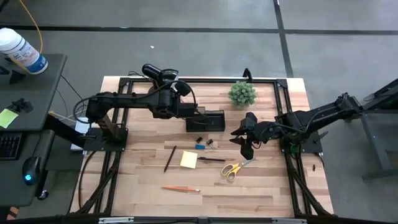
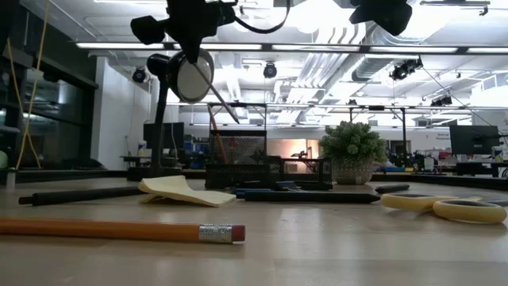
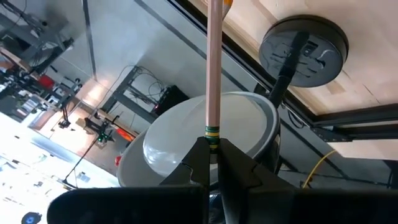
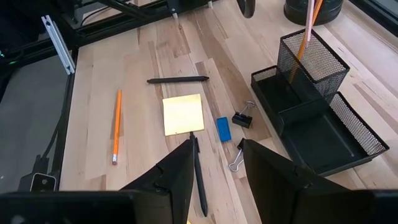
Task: Pick and place office supplies into organizer
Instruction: Put the pink pencil into the black desk organizer
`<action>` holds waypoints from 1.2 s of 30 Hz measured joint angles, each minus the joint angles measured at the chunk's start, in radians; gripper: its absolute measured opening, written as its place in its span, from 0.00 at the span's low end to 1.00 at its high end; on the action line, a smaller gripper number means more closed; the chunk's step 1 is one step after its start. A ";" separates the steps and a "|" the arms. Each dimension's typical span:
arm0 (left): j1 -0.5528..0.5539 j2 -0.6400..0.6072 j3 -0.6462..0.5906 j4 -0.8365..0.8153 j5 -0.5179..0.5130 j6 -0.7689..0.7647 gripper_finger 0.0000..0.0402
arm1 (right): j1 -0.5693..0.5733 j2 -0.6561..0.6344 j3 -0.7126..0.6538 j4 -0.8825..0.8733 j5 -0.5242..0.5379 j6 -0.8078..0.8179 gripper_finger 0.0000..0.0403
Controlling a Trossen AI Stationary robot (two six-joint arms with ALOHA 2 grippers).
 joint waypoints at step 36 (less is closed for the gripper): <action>0.000 0.080 0.000 -0.032 -0.015 -0.233 0.00 | 0.000 0.000 0.000 0.000 -0.001 0.000 0.34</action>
